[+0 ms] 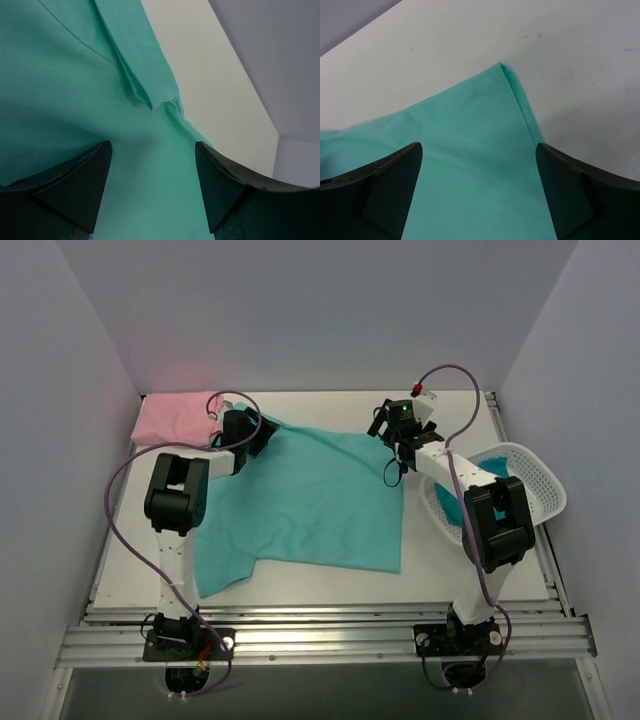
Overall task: Fold and stack the t-shirts
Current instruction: Flatten the tshirt out
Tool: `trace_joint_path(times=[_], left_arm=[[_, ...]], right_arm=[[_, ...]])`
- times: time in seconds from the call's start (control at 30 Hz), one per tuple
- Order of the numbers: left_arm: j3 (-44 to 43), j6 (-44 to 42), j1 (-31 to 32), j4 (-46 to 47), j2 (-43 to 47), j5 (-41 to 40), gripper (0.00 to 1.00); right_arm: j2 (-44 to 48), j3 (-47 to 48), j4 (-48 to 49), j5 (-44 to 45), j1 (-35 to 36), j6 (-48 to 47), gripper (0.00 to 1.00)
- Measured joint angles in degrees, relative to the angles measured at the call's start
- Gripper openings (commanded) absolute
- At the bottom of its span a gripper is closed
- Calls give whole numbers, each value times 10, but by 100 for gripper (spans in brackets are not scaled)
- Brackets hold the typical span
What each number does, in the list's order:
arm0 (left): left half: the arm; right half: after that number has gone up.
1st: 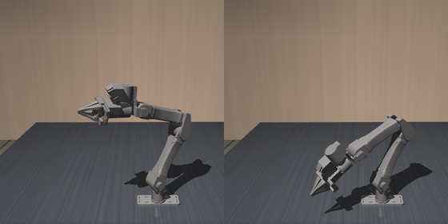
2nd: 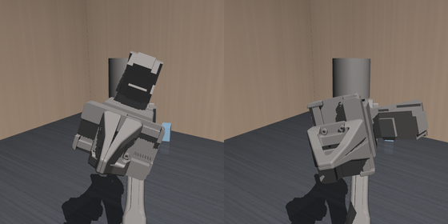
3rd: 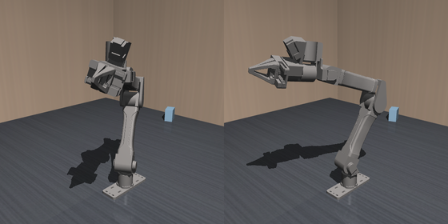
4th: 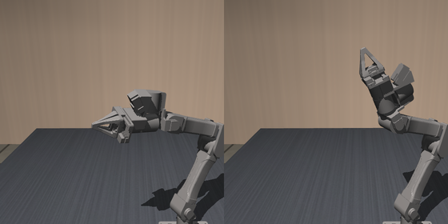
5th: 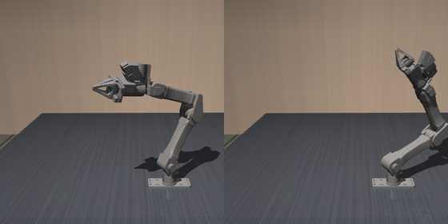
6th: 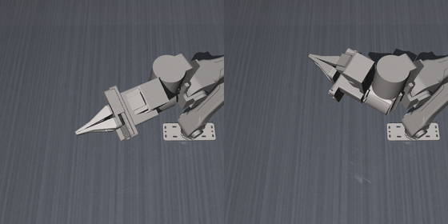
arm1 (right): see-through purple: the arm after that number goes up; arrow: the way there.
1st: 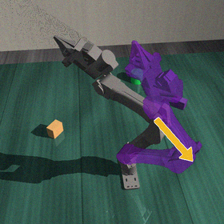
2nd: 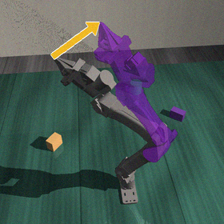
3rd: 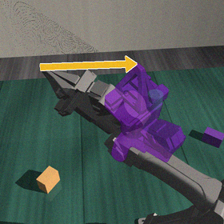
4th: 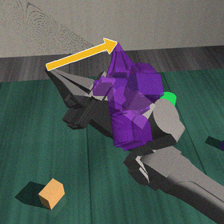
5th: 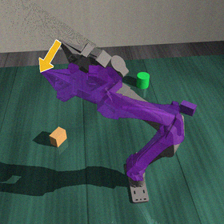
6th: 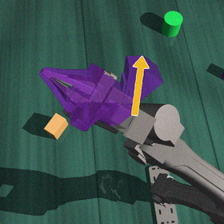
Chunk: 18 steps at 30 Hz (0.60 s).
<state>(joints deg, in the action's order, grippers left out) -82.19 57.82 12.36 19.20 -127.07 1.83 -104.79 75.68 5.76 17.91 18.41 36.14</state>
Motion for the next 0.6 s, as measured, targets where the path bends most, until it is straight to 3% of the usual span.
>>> trace_joint_path(times=[0.17,0.6], left_arm=[[1,60,12,26,-20,-24,78],[-29,88,36,26,-34,-71,78]], right_arm=[[43,-41,0,1,-15,0,91],[79,-51,9,2,-26,0,91]])
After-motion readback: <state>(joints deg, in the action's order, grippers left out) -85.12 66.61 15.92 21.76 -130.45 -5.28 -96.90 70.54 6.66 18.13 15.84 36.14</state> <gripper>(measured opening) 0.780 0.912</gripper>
